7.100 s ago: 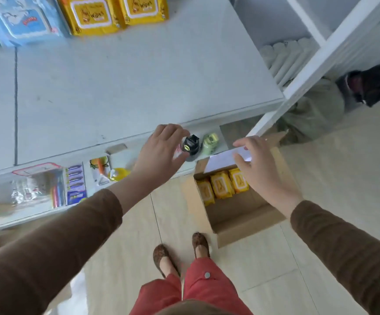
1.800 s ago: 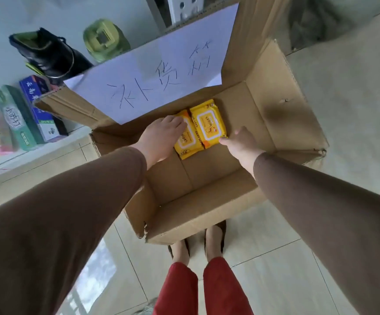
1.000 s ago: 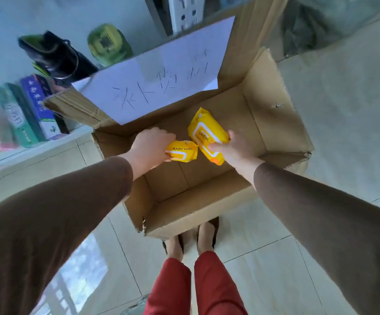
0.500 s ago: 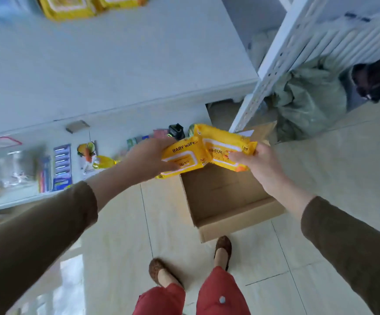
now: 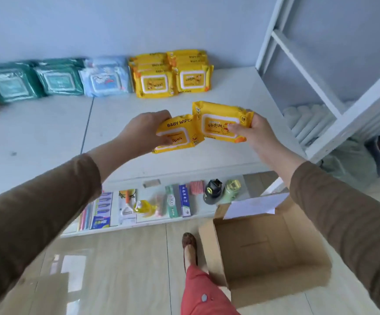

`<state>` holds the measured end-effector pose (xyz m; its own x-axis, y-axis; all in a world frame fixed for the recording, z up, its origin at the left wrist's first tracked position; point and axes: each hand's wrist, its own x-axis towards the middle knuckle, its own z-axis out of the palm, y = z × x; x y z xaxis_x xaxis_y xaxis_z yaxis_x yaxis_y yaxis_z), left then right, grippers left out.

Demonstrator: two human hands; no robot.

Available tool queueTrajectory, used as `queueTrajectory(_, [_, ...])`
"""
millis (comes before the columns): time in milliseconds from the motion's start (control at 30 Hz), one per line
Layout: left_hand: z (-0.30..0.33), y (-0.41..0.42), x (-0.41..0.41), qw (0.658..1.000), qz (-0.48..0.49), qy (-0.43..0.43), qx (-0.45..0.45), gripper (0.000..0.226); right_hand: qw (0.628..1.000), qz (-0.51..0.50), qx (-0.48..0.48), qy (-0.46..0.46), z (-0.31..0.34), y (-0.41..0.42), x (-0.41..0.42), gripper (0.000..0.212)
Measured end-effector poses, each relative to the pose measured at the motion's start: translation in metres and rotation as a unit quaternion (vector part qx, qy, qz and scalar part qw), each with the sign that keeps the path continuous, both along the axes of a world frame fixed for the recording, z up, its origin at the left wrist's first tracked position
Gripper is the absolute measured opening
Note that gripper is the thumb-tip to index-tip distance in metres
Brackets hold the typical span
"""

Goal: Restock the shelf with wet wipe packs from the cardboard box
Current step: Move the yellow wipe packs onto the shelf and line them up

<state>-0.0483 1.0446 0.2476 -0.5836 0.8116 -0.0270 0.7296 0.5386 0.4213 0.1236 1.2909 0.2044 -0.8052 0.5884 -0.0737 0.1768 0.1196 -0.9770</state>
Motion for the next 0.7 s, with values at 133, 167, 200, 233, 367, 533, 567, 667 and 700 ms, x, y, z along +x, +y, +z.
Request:
queueTrajectory(133, [-0.008, 0.032, -0.066, 0.999, 0.031, 0.013, -0.014, 0.037, 1.000, 0.008, 0.012, -0.010, -0.009, 0.043, -0.071, 0.026])
queueTrajectory(167, [-0.012, 0.040, -0.082, 0.999, 0.040, 0.012, -0.021, 0.039, 1.000, 0.007, 0.009, -0.017, -0.011, 0.053, -0.087, 0.028])
queueTrajectory(200, [-0.016, 0.048, -0.096, 0.998, 0.047, 0.012, -0.028, 0.040, 1.000, 0.009, 0.007, -0.025, -0.014, 0.063, -0.103, 0.030])
queueTrajectory(233, [-0.020, 0.055, -0.109, 0.998, 0.054, 0.011, -0.035, 0.041, 0.999, 0.015, 0.006, -0.033, -0.017, 0.073, -0.118, 0.032])
queueTrajectory(367, [-0.032, 0.081, -0.155, 0.996, 0.071, 0.018, -0.056, 0.045, 0.997, 0.045, 0.013, -0.064, -0.025, 0.104, -0.172, 0.028])
queueTrajectory(533, [-0.046, 0.113, -0.202, 0.992, 0.081, 0.043, -0.085, 0.057, 0.994, 0.079, 0.008, -0.077, -0.036, 0.125, -0.224, 0.026])
queueTrajectory(567, [-0.049, 0.118, -0.210, 0.991, 0.085, 0.048, -0.088, 0.060, 0.994, 0.076, 0.004, -0.075, -0.039, 0.127, -0.231, 0.029])
queueTrajectory(667, [-0.059, 0.130, -0.225, 0.990, 0.100, 0.085, -0.060, 0.062, 0.996, 0.026, 0.036, -0.075, -0.054, 0.130, -0.246, 0.032])
queueTrajectory(700, [-0.062, 0.132, -0.228, 0.989, 0.107, 0.098, -0.042, 0.064, 0.995, 0.004, 0.052, -0.080, -0.060, 0.130, -0.247, 0.035])
